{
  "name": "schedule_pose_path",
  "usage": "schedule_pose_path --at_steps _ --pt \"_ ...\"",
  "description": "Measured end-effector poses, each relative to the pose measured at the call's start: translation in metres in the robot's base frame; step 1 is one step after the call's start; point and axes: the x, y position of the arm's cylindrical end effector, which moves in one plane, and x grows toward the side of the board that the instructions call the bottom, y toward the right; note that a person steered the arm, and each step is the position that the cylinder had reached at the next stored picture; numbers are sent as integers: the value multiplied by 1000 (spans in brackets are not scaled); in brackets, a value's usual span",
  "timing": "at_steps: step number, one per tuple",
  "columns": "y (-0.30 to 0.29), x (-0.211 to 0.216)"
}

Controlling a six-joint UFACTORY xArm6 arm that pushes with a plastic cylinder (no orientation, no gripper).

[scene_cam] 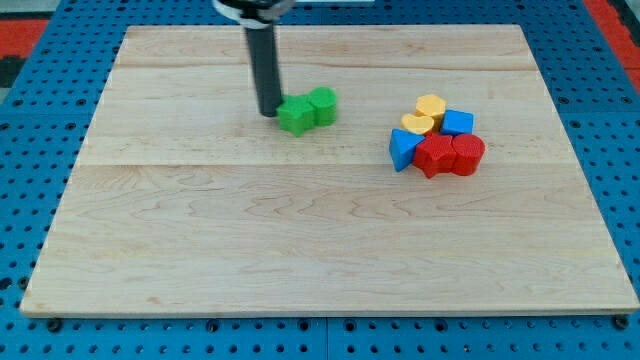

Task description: Push the green blocks into the group of blocks

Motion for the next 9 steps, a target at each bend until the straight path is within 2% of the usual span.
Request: schedule_pose_path --at_steps 1,6,7,8,9 --pt "30 5" --pt "69 31" --pt "32 7" --pt "13 -40" --pt "56 -44"
